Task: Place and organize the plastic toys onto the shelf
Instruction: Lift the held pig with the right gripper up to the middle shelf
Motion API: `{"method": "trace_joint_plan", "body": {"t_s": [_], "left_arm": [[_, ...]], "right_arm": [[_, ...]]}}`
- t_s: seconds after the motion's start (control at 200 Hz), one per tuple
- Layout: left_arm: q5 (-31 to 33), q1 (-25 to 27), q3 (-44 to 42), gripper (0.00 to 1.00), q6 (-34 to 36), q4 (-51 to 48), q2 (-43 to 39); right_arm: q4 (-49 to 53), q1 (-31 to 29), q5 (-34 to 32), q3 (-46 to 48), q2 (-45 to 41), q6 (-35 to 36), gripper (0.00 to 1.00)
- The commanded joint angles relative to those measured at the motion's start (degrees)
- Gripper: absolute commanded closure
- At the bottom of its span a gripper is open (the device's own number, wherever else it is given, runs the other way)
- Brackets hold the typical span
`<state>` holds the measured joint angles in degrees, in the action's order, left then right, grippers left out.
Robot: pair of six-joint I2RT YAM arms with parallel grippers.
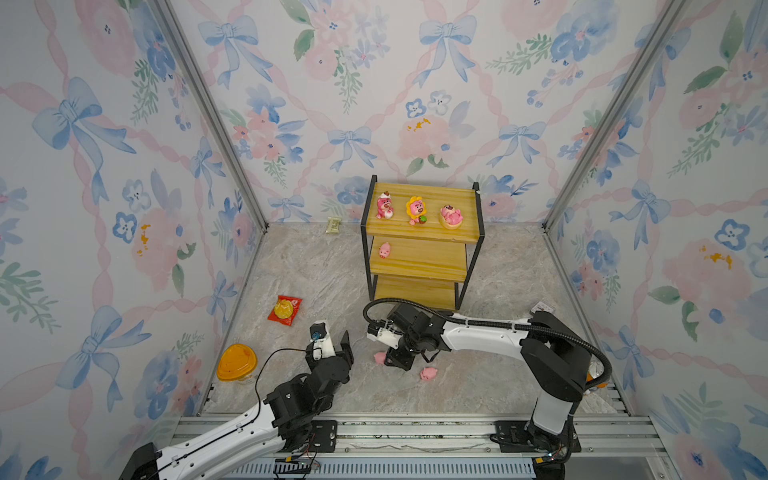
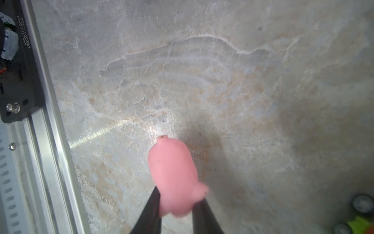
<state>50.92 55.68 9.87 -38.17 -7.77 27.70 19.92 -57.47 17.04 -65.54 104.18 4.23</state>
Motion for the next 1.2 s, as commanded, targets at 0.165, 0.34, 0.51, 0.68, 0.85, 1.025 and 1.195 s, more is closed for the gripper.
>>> {"method": "trace_joint_plan", "body": {"t_s": [0.165,0.34,0.51,0.68,0.85,1.025,1.195], "left_arm": [[-0.1,-0.4,0.3,0.33,0.4,1.1,0.6],[-0.6,-0.5,0.3,0.33,2.3,3.7,2.2],[-1.9,-0.7,0.3,0.33,5.0,8.8,5.5],[-4.0,-1.5,0.6,0.33,7.5,13.8,10.0],[-4.9,-2.2,1.3,0.33,8.8,14.7,12.1],[-5.6,-2.9,0.3,0.33,9.5,16.0,10.9],[-7.1,-4.2,0.3,0.32,10.7,15.8,10.1]], "right_arm": [[4.3,1.9,-3.0,-1.1,-8.7,-4.3,0.75],[7.9,3.5,-8.7,-4.4,-13.8,-6.9,0.74],[9.1,6.5,-12.8,-7.0,-17.1,-9.0,0.74],[10.2,9.5,-16.4,-10.4,-17.9,-9.0,0.75],[10.6,12.2,-19.5,-13.1,-17.3,-9.1,0.75],[7.9,13.8,-23.1,-14.3,-17.0,-10.7,0.76],[4.2,13.9,-27.2,-13.9,-16.2,-12.8,0.76]]}}
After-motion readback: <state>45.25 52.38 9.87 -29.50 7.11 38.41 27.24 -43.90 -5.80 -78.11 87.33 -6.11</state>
